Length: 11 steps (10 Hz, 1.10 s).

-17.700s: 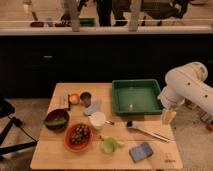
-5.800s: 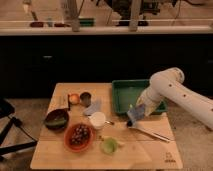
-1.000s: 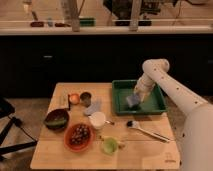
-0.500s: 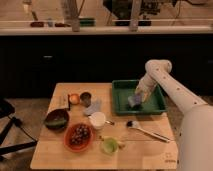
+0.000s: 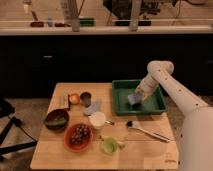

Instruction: Place sponge in tray

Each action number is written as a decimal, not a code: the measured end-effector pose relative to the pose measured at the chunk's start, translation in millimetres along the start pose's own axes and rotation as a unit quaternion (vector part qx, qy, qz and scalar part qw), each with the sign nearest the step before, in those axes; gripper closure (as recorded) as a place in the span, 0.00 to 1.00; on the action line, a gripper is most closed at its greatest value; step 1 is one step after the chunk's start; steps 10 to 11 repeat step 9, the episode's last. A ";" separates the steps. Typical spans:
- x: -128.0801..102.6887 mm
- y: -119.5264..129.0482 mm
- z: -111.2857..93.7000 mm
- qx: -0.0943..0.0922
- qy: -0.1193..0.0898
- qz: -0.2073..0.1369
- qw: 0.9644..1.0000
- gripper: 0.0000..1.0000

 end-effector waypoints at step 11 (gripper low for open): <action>13.8 3.9 -10.9 0.018 0.005 0.014 1.000 0.20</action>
